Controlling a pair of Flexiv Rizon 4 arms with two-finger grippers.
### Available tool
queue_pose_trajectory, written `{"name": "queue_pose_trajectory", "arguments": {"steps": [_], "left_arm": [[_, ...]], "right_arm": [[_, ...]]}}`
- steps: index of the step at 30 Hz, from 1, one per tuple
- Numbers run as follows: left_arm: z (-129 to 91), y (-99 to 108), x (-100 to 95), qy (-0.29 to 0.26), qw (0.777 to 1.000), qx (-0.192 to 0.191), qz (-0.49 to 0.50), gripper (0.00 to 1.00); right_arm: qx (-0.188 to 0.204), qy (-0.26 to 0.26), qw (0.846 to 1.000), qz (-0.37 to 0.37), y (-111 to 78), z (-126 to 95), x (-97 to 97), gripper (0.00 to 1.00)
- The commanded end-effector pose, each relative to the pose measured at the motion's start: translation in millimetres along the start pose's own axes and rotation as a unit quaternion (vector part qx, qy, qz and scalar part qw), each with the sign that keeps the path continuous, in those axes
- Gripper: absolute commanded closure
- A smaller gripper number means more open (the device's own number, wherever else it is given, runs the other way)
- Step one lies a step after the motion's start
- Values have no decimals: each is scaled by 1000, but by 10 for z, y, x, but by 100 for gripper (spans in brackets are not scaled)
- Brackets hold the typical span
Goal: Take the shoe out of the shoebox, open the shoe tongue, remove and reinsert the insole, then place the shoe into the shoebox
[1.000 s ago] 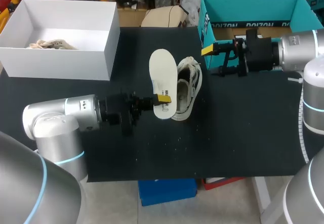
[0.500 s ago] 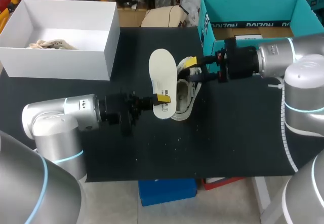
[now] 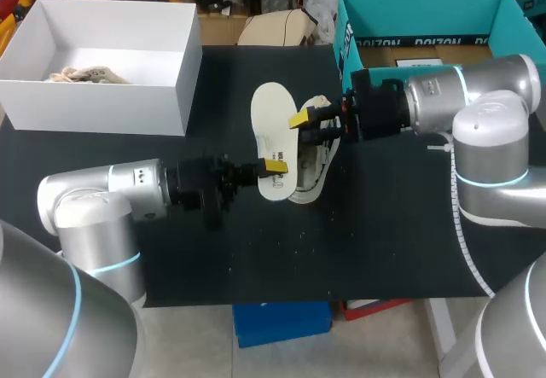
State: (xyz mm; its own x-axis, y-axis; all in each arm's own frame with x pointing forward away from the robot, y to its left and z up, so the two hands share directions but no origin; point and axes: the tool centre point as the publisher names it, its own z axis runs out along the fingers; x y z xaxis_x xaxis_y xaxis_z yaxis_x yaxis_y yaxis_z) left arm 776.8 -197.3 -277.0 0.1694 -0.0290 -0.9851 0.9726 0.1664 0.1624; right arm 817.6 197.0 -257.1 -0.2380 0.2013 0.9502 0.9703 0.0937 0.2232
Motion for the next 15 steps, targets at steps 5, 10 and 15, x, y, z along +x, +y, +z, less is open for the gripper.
{"name": "queue_pose_trajectory", "arguments": {"steps": [5, 10, 15], "left_arm": [[8, -9, -2, 2, 1000, 0, 1, 100], [8, -9, -2, 2, 1000, 0, 1, 100], [8, -9, -2, 2, 1000, 0, 1, 100]], "right_arm": [[8, 7, 1000, 2, 32, 189, -76, 49], [18, 9, 1000, 3, 72, 263, -89, 53], [24, 7, 1000, 4, 103, 298, -105, 53]]}}
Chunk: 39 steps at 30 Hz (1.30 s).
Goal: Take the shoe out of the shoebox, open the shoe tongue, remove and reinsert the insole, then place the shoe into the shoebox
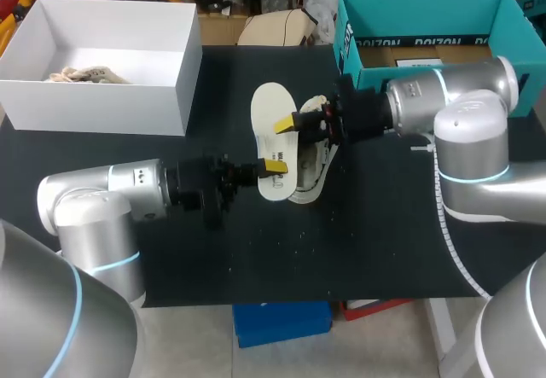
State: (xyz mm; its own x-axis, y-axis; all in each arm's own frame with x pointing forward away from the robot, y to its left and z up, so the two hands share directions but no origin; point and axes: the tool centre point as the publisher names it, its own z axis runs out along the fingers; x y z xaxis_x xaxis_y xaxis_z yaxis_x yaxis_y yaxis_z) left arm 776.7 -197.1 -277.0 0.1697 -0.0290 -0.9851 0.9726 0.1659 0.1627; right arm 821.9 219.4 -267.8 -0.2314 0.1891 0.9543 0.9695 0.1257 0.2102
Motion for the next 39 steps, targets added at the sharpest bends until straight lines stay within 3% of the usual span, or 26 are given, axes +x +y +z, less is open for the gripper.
{"name": "queue_pose_trajectory", "arguments": {"steps": [1, 15, 19, 22, 31, 33, 36, 37, 39], "left_arm": [[11, -8, -2, 2, 1000, -1, 1, 100], [11, -8, -2, 2, 1000, -1, 1, 100], [11, -8, -2, 2, 1000, -1, 1, 100], [11, -8, -2, 2, 1000, -1, 1, 100], [11, -8, -2, 2, 1000, -1, 1, 100], [-42, 31, -22, 42, 998, -42, 11, 0], [-206, 22, -151, 191, 977, -82, 49, 0], [-291, 0, -195, 276, 955, -84, 63, 0], [-466, -57, -261, 379, 919, -85, 71, 0]], "right_arm": [[8, 0, 1000, 1, 75, 60, -41, 54], [8, -10, 1000, 2, 142, -12, -63, 69], [9, -12, 1000, 3, 145, -14, -70, 81], [9, -13, 1000, 3, 150, -15, -80, 99], [14, -15, 1000, 6, 144, -11, -91, 100], [14, -15, 1000, 6, 144, -11, -91, 100], [14, -15, 1000, 6, 144, -11, -91, 100], [14, -15, 1000, 6, 144, -11, -91, 100], [14, -15, 1000, 6, 144, -11, -91, 100]]}}
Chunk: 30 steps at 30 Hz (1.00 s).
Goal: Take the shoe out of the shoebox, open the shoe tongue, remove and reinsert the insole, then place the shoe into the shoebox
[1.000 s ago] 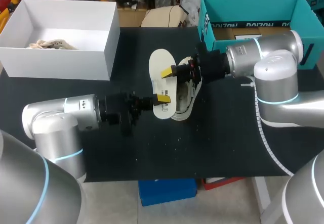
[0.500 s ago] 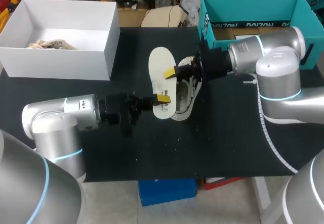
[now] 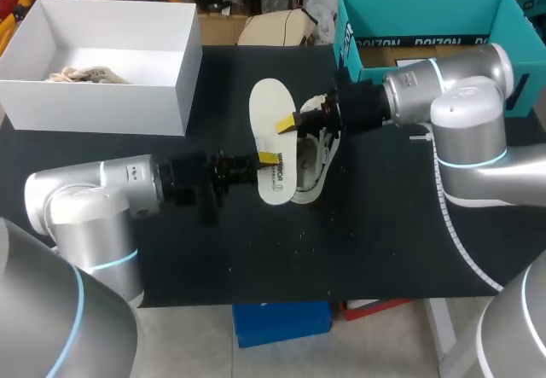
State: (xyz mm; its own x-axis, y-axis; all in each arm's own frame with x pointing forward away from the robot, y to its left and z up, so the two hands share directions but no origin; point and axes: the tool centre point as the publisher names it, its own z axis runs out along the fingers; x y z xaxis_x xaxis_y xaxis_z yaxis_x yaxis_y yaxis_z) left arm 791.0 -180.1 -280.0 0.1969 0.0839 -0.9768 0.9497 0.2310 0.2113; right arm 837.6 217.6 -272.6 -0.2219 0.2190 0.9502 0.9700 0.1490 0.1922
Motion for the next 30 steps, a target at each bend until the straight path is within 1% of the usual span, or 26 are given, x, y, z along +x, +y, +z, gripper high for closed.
{"name": "queue_pose_trajectory", "arguments": {"steps": [1, 2, 3, 5, 7, 8, 10, 13, 17, 21, 22, 30], "left_arm": [[-453, -204, -323, 354, 933, -43, 57, 0], [-552, -232, -366, 387, 919, -35, 60, 0], [-641, -260, -400, 430, 900, -30, 63, 0], [-815, -314, -459, 514, 853, -14, 82, 0], [-927, -368, -521, 562, 823, 5, 83, 0], [-969, -393, -548, 576, 813, 13, 83, 0], [-1006, -426, -611, 593, 801, 18, 82, 0], [-1005, -411, -682, 615, 783, 20, 91, 0], [-888, -347, -748, 640, 758, 13, 123, 0], [-767, -288, -745, 659, 734, 13, 161, 0], [-733, -275, -752, 648, 742, 12, 173, 0], [-733, -275, -752, 648, 742, 12, 173, 0]], "right_arm": [[0, 0, 1000, 0, 4, 9, -5, 100], [0, 0, 1000, 0, 4, 9, -5, 100], [0, 0, 1000, 0, 4, 9, -5, 100], [0, 0, 1000, 0, 4, 9, -5, 100], [0, 0, 1000, 0, 4, 9, -5, 100], [0, 0, 1000, 0, 4, 9, -5, 100], [0, 0, 1000, 0, 4, 9, -5, 100], [0, 0, 1000, 0, 4, 9, -5, 100], [0, 0, 1000, 0, 4, 9, -5, 100], [0, 0, 1000, 0, 4, 9, -5, 100], [0, 0, 1000, 0, 4, 9, -5, 100], [0, 0, 1000, 0, 4, 9, -5, 100]]}}
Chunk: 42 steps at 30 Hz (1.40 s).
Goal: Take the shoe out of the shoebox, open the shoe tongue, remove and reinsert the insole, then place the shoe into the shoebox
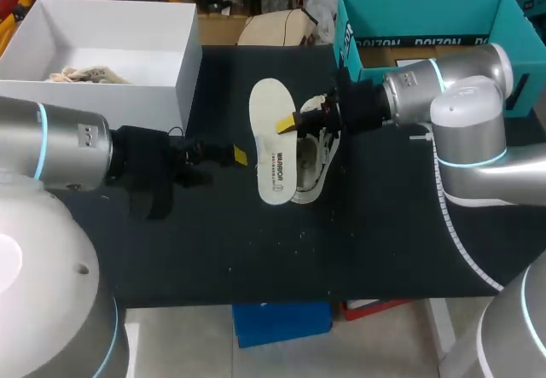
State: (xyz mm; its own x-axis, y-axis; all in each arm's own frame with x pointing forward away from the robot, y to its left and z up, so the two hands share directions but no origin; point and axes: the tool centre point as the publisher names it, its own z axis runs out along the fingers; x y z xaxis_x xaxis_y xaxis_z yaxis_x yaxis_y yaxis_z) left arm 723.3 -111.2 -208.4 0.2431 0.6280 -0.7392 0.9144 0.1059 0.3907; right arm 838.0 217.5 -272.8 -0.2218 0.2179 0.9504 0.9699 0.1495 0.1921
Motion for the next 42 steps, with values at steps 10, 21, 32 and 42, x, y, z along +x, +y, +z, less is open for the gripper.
{"name": "queue_pose_trajectory", "arguments": {"steps": [10, 21, 32, 42], "left_arm": [[118, 65, -34, 415, 907, 16, 72, 0], [313, 93, -187, 378, 924, 25, 51, 0], [464, 153, -348, 364, 930, 48, 29, 0], [609, 148, -415, 373, 923, 91, -7, 0]], "right_arm": [[0, -1, 1000, 0, 1, 9, -2, 100], [0, -1, 1000, 0, 1, 9, -2, 100], [0, -1, 1000, 0, 1, 9, -2, 100], [0, -1, 1000, 0, 1, 9, -2, 100]]}}
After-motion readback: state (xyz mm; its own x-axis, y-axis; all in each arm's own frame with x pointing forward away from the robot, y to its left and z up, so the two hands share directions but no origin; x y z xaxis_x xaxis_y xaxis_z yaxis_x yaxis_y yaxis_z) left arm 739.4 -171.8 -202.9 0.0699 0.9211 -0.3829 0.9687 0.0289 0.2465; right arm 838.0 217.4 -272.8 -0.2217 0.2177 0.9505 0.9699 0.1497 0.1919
